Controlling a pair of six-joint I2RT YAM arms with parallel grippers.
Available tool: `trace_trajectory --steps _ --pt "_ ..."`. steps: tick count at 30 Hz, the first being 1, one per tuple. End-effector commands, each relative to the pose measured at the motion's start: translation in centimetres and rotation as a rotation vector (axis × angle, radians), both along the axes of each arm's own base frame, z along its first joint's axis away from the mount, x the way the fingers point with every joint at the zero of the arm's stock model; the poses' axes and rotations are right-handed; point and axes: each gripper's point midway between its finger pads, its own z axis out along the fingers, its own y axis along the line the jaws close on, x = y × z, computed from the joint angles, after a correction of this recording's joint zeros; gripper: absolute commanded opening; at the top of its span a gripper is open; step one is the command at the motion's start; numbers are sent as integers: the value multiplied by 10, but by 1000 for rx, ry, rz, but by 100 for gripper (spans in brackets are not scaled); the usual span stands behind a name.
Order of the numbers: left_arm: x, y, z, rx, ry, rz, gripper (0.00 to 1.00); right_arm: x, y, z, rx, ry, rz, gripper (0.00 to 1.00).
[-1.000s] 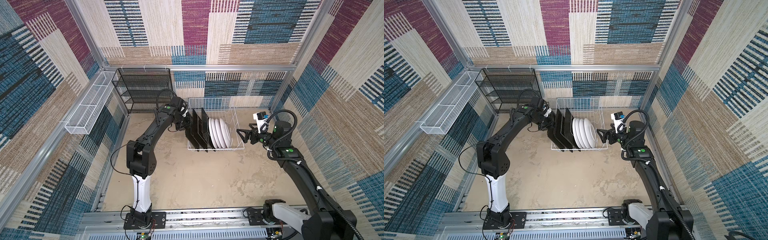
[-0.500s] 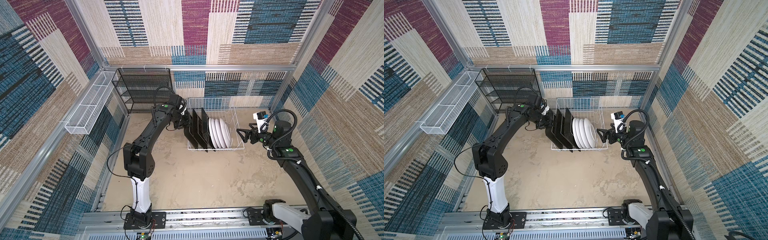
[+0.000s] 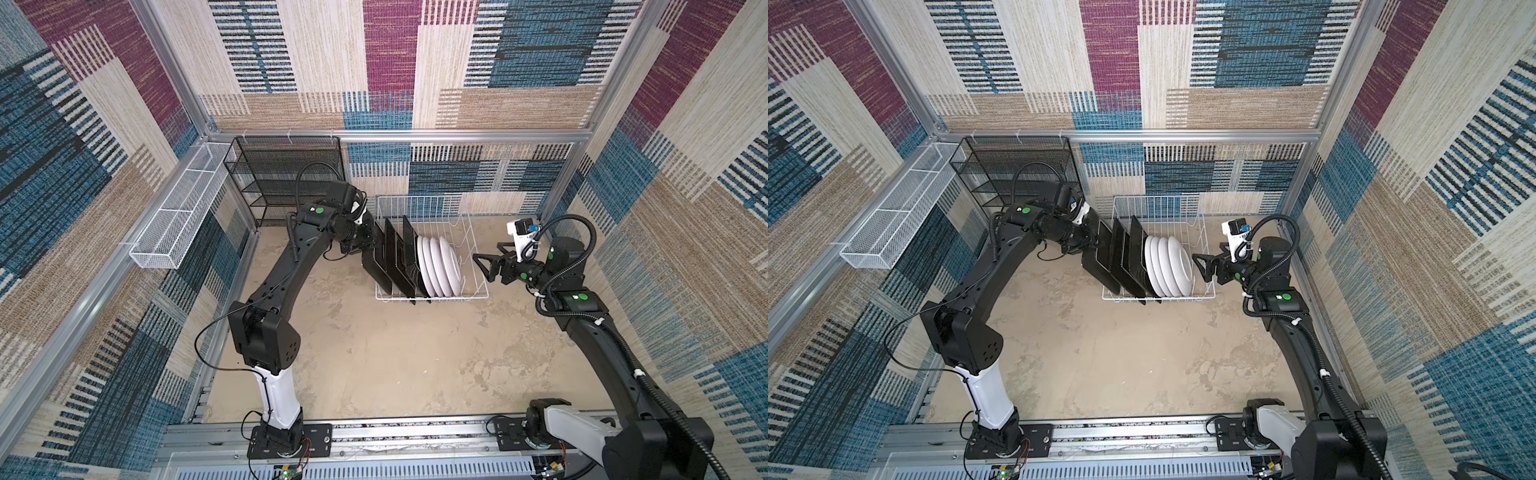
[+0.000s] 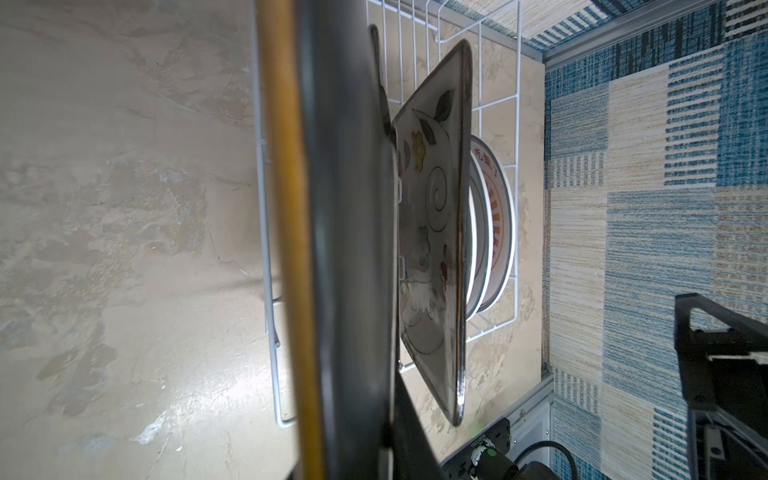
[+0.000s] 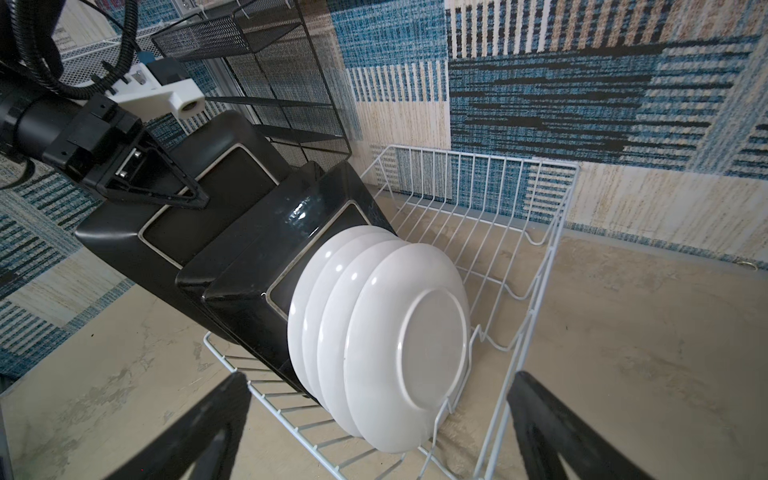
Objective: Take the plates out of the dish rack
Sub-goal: 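Grip the outermost black square plate's edge with the left gripper, then lift the black plate with the left gripper while the right gripper approaches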
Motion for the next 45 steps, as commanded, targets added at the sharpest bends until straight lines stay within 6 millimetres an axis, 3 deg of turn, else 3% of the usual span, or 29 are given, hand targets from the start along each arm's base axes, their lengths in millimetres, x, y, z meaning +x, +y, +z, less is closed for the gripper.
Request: trace_trajectory --steps 1,12,23,34,45 --pt "6 2 25 -17 -100 0 0 -1 4 8 19 -15 22 99" --pt "-7 24 57 34 -188 34 0 -4 14 13 82 6 81 99" --pt "-28 42 110 106 -390 -13 0 -6 29 22 195 62 145 99" --pt "-43 51 119 307 -558 -171 0 7 43 50 379 195 148 99" --pt "-38 40 118 571 -735 -292 0 23 53 50 414 298 134 99"
